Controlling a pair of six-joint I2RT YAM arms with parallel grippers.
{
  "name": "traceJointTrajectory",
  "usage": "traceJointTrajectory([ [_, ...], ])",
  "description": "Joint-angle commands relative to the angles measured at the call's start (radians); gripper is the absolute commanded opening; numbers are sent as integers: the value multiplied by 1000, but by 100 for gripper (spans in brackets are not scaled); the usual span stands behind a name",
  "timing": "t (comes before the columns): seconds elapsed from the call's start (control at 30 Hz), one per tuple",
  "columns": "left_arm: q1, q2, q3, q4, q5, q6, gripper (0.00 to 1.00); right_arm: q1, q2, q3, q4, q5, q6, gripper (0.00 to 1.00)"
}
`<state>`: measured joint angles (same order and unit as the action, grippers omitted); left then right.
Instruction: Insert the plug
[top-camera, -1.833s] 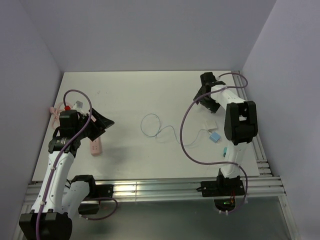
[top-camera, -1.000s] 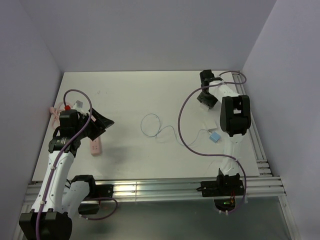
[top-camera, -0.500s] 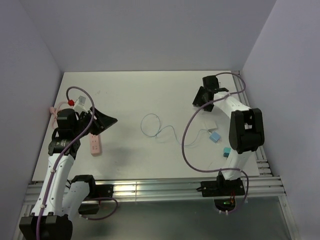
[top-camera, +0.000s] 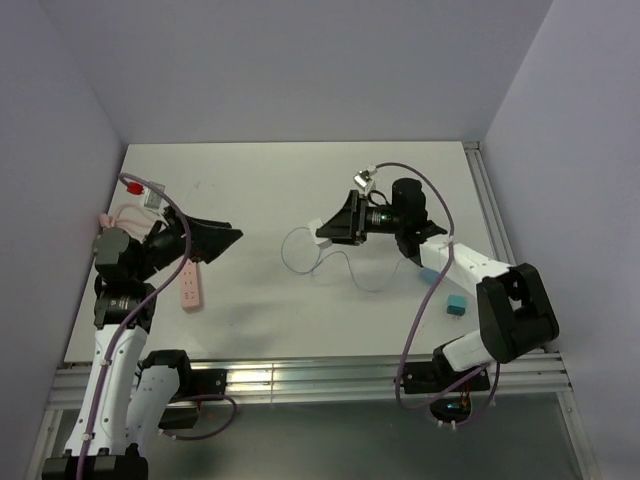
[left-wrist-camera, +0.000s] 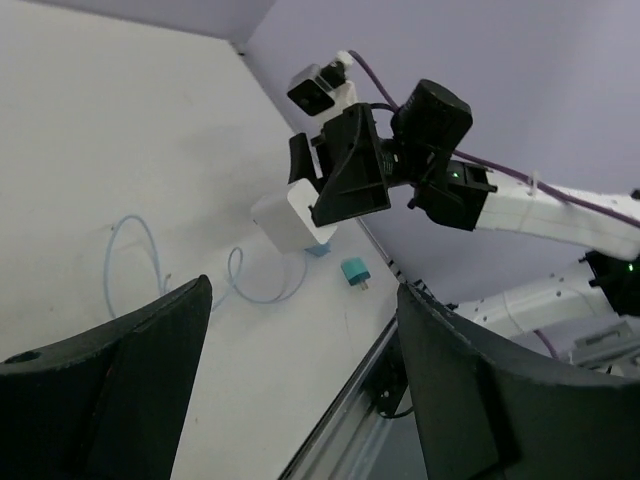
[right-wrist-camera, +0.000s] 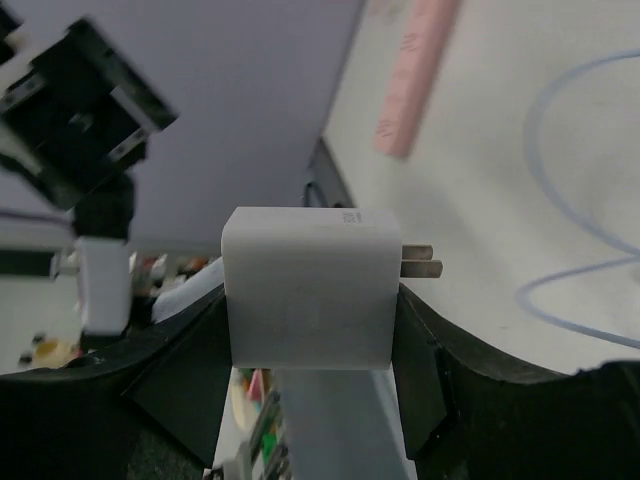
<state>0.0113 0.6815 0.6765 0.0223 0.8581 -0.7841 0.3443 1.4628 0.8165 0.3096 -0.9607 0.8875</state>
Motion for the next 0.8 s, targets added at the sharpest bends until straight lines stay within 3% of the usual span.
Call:
traceJointTrajectory([
  [0.0,-2,-20,28,220,166,14,81,57,-111,-2,362,-223,211,0],
  [0.1,-40,-19,31,362,255,-32,82,128,-165,-7,465,-263,307,0],
  [0.2,-103,-34,37,450,306,11,84,206,-225,27,415,-282,295,0],
  [0.3,-221,-59,61,401,311,205,86,304,-275,68,264,-266,190,0],
  [0.4,-342,-86,92,325,295,377,95,395,-311,107,227,-242,173,0],
  [0.63,-421,-37,144,344,410,428,94,522,-305,157,188,-236,183,0],
  [0.77,-482,-4,210,190,452,549,91,555,-292,187,174,-230,189,0],
])
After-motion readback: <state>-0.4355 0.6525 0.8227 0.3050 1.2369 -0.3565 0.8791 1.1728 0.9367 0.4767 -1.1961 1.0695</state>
